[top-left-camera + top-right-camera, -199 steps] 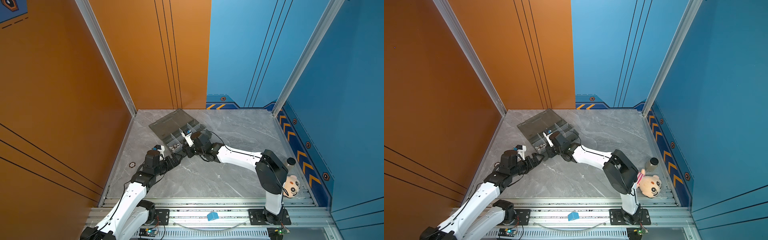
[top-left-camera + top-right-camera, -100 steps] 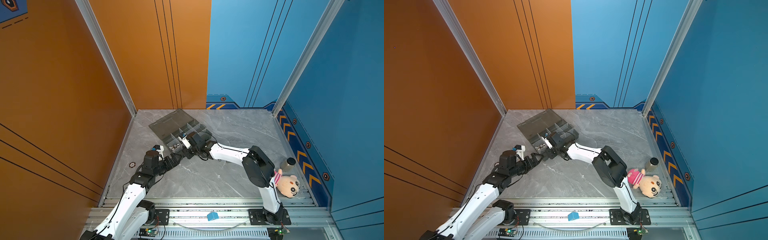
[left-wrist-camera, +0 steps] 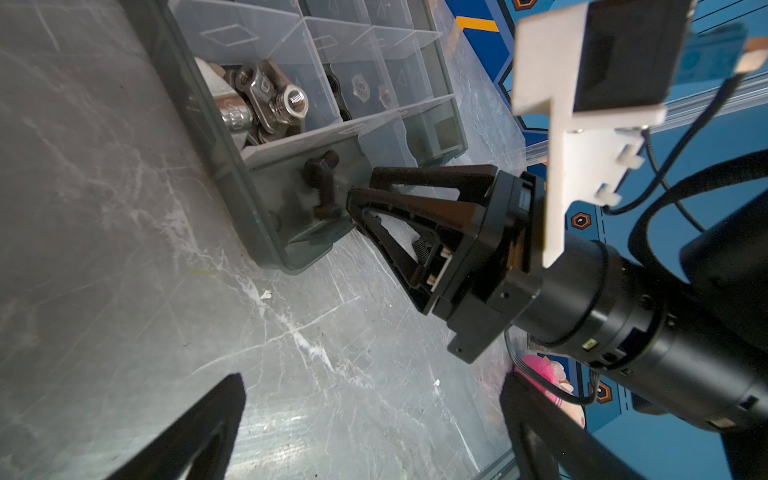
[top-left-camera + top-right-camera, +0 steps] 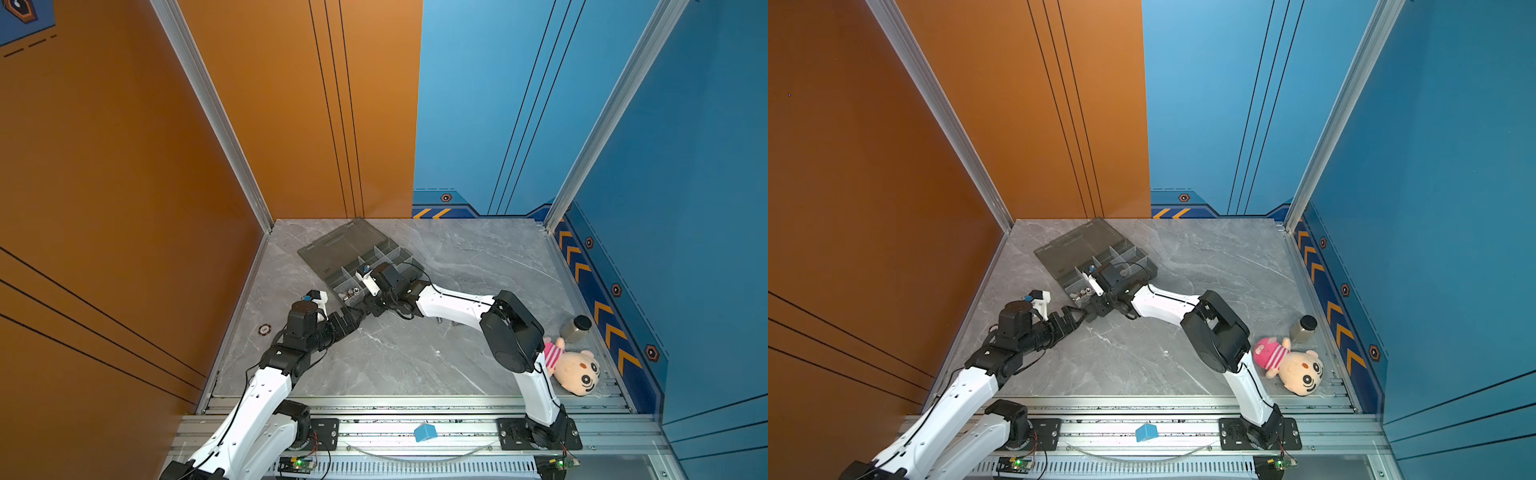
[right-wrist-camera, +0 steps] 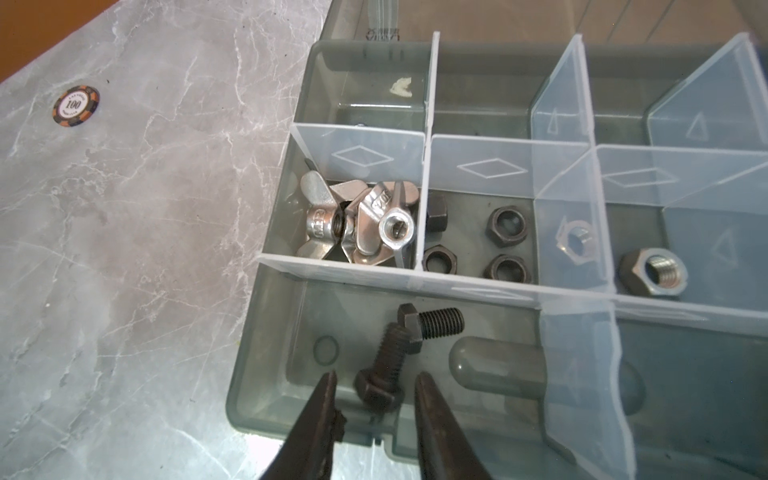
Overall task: Sort the screws and nuts into containers
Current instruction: 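Carry the black bolt with the right gripper into the box compartment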
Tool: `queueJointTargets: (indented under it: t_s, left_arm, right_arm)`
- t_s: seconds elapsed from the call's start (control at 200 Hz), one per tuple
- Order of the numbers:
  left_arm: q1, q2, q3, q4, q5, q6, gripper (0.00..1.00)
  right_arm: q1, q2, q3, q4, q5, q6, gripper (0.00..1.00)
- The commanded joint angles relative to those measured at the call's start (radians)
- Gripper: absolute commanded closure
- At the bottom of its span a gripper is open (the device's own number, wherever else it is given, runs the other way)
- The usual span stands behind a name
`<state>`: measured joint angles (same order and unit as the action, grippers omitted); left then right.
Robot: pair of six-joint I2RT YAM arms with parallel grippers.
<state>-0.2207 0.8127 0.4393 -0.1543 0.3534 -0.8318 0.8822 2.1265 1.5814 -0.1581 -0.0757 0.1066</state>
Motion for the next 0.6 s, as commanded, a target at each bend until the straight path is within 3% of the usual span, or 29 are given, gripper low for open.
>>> queueJointTargets:
  t_s: [0.0,0.155,0.415,0.596]
  left_arm:
    - [0.013,0.005,-0.003,-0.016,0.023,0.005,0.02]
    - [0.013,0.0,-0.004,-0.019,0.024,0.005,0.02]
    - [0.014,0.0,-0.002,-0.018,0.025,0.007,0.02]
    - [0.015,0.012,-0.001,-0.009,0.027,0.004,0.02]
  right_arm:
    - [-0.009,-0.012,0.022,-0.031,0.005,0.015,0.61]
    - [-0.016,-0.046,-0.011,-0.024,-0.001,0.024,0.57]
    - [-0.042,-0.255,-0.275,0.133,-0.02,-0.078,0.54]
    - [-0.096,-0.303,-0.373,0.156,-0.068,-0.064,0.54]
